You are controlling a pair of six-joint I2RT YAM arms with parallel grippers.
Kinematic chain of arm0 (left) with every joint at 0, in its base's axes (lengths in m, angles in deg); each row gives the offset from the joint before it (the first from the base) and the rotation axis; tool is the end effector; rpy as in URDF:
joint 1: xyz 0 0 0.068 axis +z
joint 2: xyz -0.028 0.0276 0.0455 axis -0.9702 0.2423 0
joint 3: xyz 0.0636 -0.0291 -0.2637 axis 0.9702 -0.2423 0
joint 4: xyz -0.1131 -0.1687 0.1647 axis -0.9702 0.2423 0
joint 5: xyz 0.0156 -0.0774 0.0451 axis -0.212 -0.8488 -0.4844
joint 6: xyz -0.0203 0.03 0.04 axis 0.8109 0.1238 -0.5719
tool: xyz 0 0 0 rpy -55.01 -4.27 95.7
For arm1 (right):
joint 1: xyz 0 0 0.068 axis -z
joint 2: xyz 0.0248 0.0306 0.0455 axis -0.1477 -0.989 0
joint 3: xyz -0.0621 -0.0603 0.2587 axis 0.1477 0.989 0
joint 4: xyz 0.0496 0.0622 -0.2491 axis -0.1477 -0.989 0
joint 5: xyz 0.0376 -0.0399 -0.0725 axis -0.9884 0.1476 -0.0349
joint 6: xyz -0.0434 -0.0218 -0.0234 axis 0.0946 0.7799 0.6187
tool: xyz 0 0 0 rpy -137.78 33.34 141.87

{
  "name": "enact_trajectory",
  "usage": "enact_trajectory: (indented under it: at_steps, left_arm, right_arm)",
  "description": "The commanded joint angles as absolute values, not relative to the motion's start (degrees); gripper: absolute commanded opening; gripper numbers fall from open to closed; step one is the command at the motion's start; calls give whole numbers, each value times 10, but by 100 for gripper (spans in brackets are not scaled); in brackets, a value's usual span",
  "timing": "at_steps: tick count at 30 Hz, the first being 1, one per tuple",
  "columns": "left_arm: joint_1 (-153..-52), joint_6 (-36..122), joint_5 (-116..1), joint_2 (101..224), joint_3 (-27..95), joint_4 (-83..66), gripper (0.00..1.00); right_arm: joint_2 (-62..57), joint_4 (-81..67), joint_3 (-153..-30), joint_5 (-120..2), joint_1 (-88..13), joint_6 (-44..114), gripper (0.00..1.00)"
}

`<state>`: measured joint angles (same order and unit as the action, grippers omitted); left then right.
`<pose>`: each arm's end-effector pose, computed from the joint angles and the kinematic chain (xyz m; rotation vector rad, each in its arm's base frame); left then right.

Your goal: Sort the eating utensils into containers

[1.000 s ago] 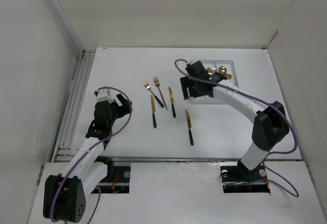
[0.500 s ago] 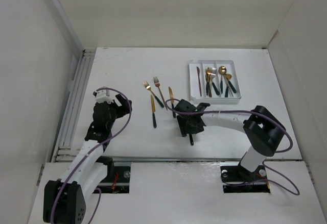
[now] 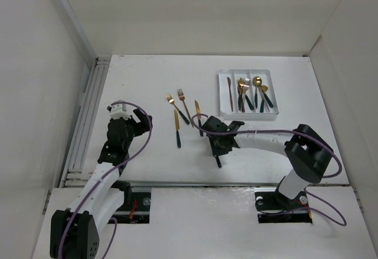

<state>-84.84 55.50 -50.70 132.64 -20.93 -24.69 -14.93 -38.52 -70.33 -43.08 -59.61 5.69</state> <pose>0.1847 -0.0297 0.2203 -0.2209 1.7511 -0.4483 0.1918 0.2293 0.1651 -0.3288 2.7760 0.1672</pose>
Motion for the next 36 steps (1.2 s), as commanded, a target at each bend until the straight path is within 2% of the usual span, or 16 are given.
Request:
enact_trajectory:
  at_steps: [1, 5, 8, 13, 17, 21, 26, 32, 33, 34, 36]
  left_arm:
    - [-846, 551, -514, 1320, -216, -273, 76]
    - [-846, 551, -519, 1327, -216, -273, 76]
    - [-846, 551, -524, 1333, -216, -273, 76]
    - [-846, 551, -524, 1339, -210, -273, 75]
    - [-846, 551, -524, 1339, -210, -273, 75]
    - [-846, 556, -524, 1344, -210, -267, 75]
    - [-846, 556, -524, 1349, -210, -267, 75]
    - [-846, 556, -524, 1356, -205, -267, 75]
    - [-846, 556, -524, 1356, -205, -267, 75]
    - [-846, 556, -524, 1356, -205, -267, 75]
    - [-846, 556, -524, 1356, -205, -267, 75]
  right_arm:
    - [-140, -422, -750, -386, -612, 85, 0]
    - [-102, -456, -845, -330, -612, 119, 0]
    - [-109, -456, -918, -314, -566, 167, 0]
    - [-218, -441, -1030, -308, -460, 255, 0]
    - [-308, -436, -1125, -349, -362, 296, 0]
    - [-375, -436, -1198, -373, -320, 318, 0]
    - [-432, -428, -1205, -408, -301, 336, 0]
    - [-443, -408, -1186, -429, -296, 334, 0]
    - [-449, -415, -1186, -435, -296, 327, 4]
    - [-449, -416, -1186, -435, -296, 327, 19]
    - [-449, -422, -1186, -440, -296, 327, 31]
